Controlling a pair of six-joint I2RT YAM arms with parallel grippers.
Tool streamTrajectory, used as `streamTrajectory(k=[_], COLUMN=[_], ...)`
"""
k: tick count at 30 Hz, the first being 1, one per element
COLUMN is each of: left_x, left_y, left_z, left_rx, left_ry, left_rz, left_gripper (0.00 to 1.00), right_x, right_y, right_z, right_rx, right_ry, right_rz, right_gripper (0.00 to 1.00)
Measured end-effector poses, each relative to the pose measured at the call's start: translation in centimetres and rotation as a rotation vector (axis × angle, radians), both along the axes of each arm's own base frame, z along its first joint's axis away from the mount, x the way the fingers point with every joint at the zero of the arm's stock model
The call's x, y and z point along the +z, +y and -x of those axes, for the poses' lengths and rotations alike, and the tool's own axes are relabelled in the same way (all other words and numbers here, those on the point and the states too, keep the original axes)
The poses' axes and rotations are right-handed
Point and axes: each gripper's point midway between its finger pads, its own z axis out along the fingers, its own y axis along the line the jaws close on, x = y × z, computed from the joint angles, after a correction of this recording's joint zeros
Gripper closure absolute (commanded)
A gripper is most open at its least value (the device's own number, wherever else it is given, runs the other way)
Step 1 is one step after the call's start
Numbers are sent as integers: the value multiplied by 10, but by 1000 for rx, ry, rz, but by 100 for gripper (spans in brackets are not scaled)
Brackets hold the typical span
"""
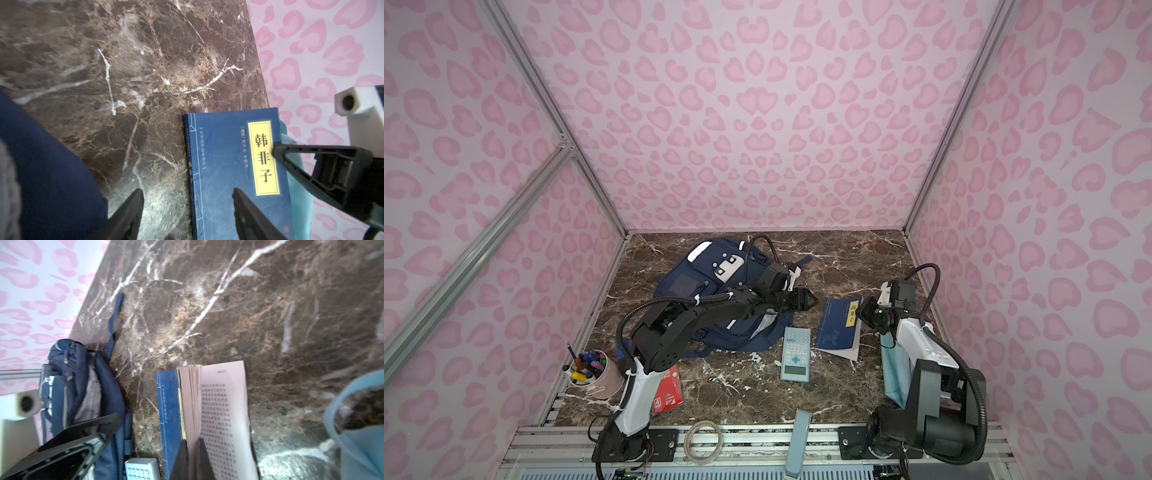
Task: Pack the student bag
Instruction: 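Lift the blue book upright off the table with the right gripper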
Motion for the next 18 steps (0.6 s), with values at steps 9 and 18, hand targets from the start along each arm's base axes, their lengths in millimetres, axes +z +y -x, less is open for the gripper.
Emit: streamTrajectory(k=[9,18], left_x=[-13,-10], left_y=[-20,-37], left_z=[8,16], left_rx=[-44,-86], left_ry=[50,82], left_rz=[110,255], left_gripper=[23,18], right_x=[19,43], right_y=[5,21], right_z=[0,1], right_rx=[8,41], right_ry=[-53,-136], right_rz=[-94,-257], right_gripper=[100,100])
